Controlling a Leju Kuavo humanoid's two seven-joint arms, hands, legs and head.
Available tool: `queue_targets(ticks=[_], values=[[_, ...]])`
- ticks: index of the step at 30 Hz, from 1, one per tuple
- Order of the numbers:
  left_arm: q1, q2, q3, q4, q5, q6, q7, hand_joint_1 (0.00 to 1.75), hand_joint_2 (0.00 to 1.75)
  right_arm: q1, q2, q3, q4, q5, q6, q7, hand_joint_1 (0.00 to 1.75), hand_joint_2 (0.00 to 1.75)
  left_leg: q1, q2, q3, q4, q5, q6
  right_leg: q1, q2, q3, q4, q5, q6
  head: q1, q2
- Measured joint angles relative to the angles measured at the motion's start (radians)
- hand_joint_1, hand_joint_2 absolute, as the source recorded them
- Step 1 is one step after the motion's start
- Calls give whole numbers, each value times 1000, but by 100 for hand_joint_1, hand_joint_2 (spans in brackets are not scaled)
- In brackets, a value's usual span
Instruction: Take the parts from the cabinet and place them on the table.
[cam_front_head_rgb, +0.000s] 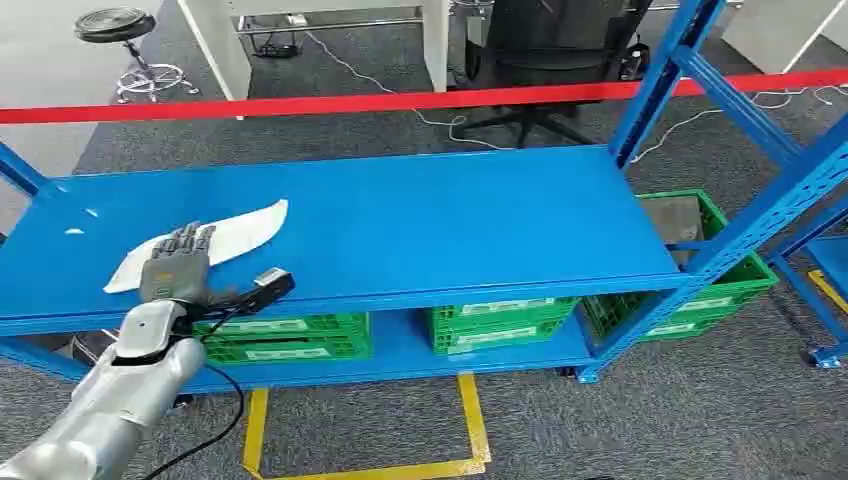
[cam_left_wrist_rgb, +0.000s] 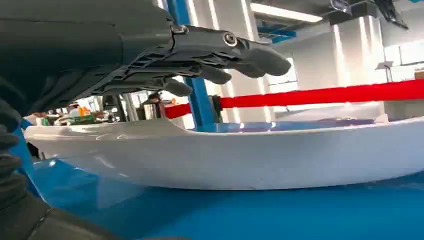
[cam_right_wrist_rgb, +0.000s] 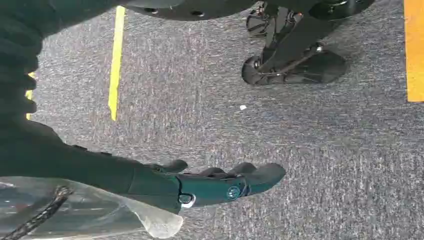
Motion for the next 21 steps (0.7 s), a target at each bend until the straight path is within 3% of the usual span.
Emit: queue_targets(ticks=[2,3,5,6,7,9,21], values=[[-20,-2,-1,24,-16,-26,31,0,175,-1,0,0,0,2,2,0,0,175,0,0,0,0,0,0,0,0,0,0,0,0,0,0],[-31,-3,-1,36,-23,-38,42,23,175,-1,0,0,0,4,3,0,0,175,0,0,0,0,0,0,0,0,0,0,0,0,0,0],[-54,-4,-1,62,-25,-56,58,86,175,-1,0,0,0,6,4,0,0,175,0,0,0,0,0,0,0,0,0,0,0,0,0,0],[-64,-4,-1,77,-26,-63,63,152,175,-1,0,0,0,7,6,0,0,175,0,0,0,0,0,0,0,0,0,0,0,1,0,0],[-74,-4,-1,96,-31,-69,68,161,175,-1,0,1,0,10,7,0,0,175,0,0,0,0,0,0,0,0,0,0,1,1,0,0],[-88,-5,-1,123,-39,-73,78,169,175,0,0,1,1,13,8,2,0,175,0,0,0,0,0,0,0,0,0,0,1,1,0,0],[-131,-5,-1,212,-54,-86,101,169,175,0,0,1,4,19,10,6,0,175,0,0,0,0,1,0,0,0,0,0,1,0,0,0]])
